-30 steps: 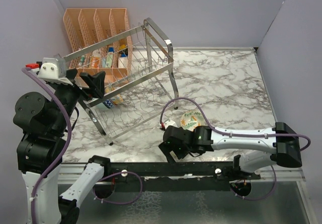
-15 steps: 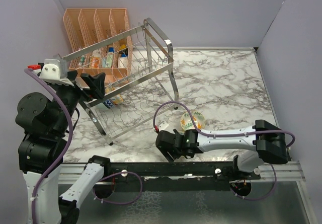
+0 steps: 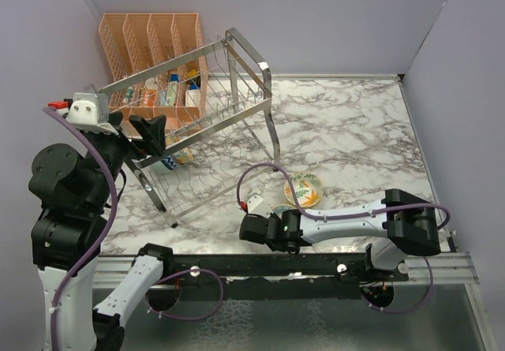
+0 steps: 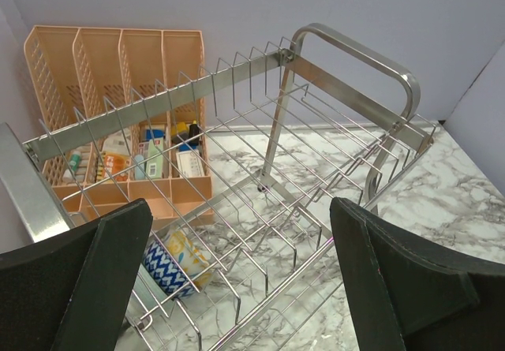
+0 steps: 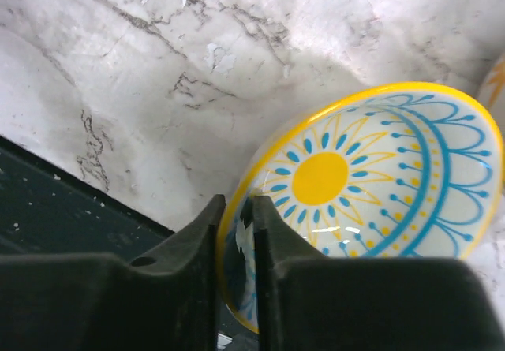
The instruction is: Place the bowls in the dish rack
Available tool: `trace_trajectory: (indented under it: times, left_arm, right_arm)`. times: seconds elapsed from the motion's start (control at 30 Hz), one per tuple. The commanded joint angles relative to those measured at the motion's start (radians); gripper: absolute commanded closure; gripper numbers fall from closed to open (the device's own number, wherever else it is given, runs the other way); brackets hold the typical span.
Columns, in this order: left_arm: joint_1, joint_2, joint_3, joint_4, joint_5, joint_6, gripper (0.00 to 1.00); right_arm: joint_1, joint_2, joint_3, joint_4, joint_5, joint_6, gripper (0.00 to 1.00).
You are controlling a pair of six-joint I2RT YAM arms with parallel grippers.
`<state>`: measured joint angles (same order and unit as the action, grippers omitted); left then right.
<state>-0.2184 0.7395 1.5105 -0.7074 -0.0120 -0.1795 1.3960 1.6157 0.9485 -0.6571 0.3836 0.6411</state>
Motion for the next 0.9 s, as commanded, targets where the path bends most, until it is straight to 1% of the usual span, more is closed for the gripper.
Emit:
trace_trajectory:
  times: [0.0, 0.07, 0.17, 0.33, 0.5, 0.57, 0.67, 0.77, 0.87]
  left_arm:
    - [-0.005, -0.003, 0.031, 0.014, -0.019, 0.012, 0.01]
    - [-0.005, 0.001, 0.044, 0.012, -0.015, 0.011, 0.01]
    - [-0.006, 0.004, 0.061, 0.014, -0.013, 0.008, 0.01]
    - [-0.006, 0.008, 0.073, 0.016, -0.008, 0.006, 0.01]
    - [-0.005, 0.008, 0.089, 0.013, -0.002, 0.003, 0.01]
    - [-0.005, 0.011, 0.102, 0.01, 0.001, 0.003, 0.01]
    - [-0.005, 0.016, 0.124, 0.003, 0.003, 0.002, 0.01]
    - [-0.005, 0.014, 0.134, 0.002, 0.004, 0.002, 0.01]
    - [-0.006, 0.015, 0.14, -0.001, 0.004, 0.002, 0.01]
  right_arm:
    - [0.027, -0.002, 0.028, -0.048, 0.048, 0.043, 0.89]
    - [0.035, -0.023, 0.049, -0.06, 0.036, 0.033, 0.95]
    - [0.037, -0.085, 0.063, -0.035, -0.025, 0.009, 0.99]
    - [0.037, -0.208, 0.07, 0.068, -0.184, -0.044, 0.99]
    - [0.036, -0.272, 0.078, 0.19, -0.328, -0.092, 0.99]
    - [0.025, -0.271, 0.082, 0.248, -0.421, -0.107, 0.99]
    - [-0.011, -0.233, 0.085, 0.332, -0.606, -0.113, 0.99]
    - [-0.04, -0.2, 0.086, 0.429, -0.759, -0.108, 0.99]
    - [-0.074, -0.168, 0.098, 0.509, -0.886, -0.095, 0.99]
